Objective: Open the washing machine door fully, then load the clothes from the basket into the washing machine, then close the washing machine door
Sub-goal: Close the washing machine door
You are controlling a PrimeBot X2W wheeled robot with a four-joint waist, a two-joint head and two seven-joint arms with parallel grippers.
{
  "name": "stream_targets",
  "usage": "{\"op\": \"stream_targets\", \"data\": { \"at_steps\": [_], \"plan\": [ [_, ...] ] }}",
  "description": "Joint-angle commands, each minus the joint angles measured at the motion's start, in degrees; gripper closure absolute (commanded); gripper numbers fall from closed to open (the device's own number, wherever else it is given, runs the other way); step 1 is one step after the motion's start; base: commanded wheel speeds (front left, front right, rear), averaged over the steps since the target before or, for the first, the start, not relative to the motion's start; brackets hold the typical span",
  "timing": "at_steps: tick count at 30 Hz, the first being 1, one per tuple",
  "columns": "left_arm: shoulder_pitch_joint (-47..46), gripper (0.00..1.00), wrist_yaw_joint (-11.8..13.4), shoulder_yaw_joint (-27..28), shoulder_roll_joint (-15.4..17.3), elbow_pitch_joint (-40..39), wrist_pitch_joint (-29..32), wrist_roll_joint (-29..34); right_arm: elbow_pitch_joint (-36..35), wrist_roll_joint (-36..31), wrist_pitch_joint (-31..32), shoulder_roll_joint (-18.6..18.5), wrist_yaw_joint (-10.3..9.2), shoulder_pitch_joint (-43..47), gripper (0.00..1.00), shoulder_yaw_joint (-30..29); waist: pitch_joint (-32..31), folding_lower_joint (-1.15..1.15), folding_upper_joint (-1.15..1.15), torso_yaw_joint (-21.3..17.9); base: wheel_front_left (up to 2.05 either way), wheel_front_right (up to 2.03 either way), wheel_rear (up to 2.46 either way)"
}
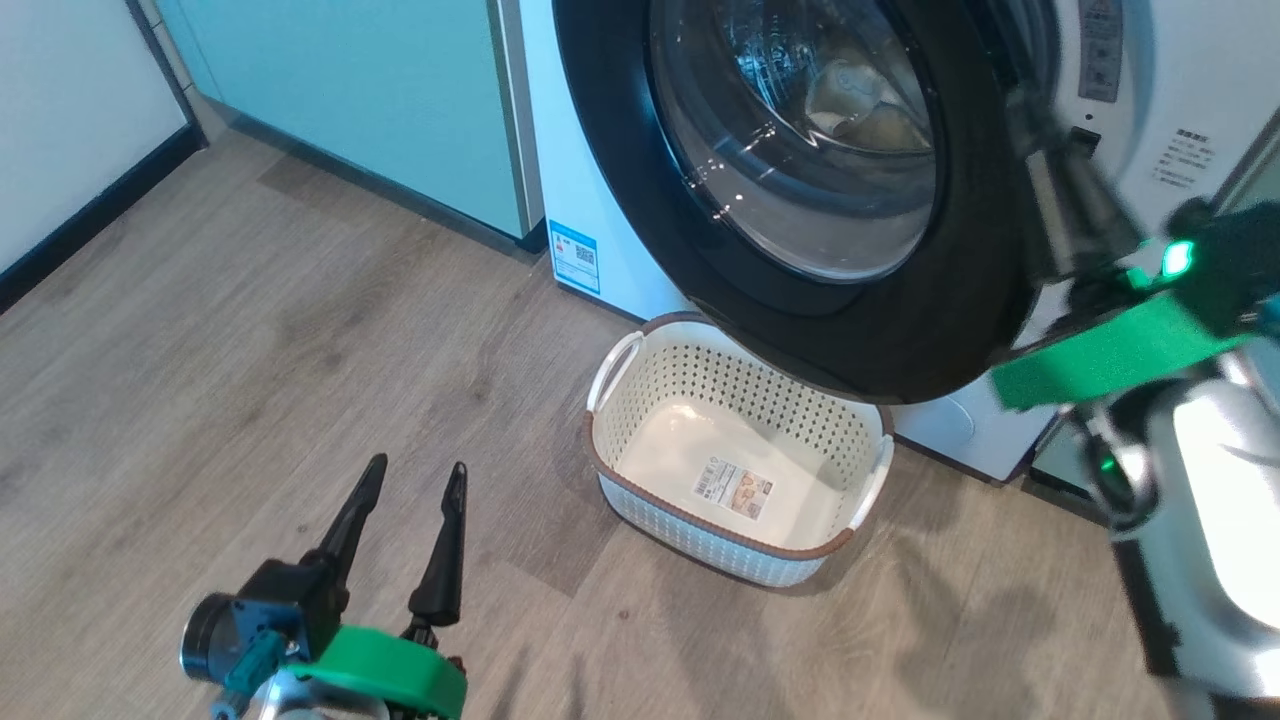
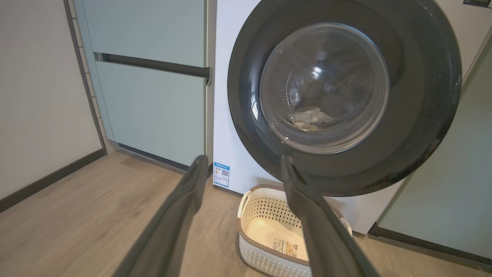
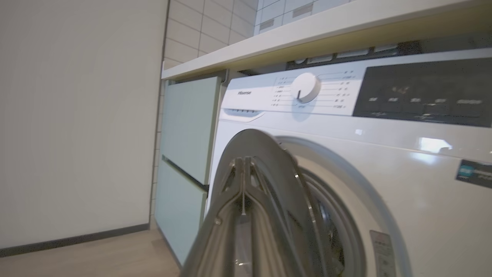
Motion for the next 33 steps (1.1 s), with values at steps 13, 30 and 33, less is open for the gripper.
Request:
{"op": "stream_targets", "data": {
  "at_steps": [13, 30, 33],
  "plan": [
    [-2.86, 0.0, -0.72, 3.46, -1.18, -2.13, -0.36, 1.19, 7.41, 1.39, 0.36, -0.78, -0.16, 2.68, 1.0, 5.8, 1.29, 0.0, 0.0, 0.57, 0.0, 0.0, 0.0],
    [-3.92, 0.0, -2.39, 4.38, -3.66, -1.74, -0.36, 2.49, 21.31, 0.29, -2.43, -2.16, -0.16, -3.14, 1.0, 1.68, 2.78, 0.0, 0.0, 1.48, 0.0, 0.0, 0.0],
    [-3.98, 0.0, -2.67, 4.67, -4.03, -1.56, -0.36, 2.73, 22.91, -0.06, -2.62, -2.22, -0.16, -4.1, 1.0, 0.68, 2.96, 0.0, 0.0, 1.78, 0.0, 0.0, 0.0]
  ]
}}
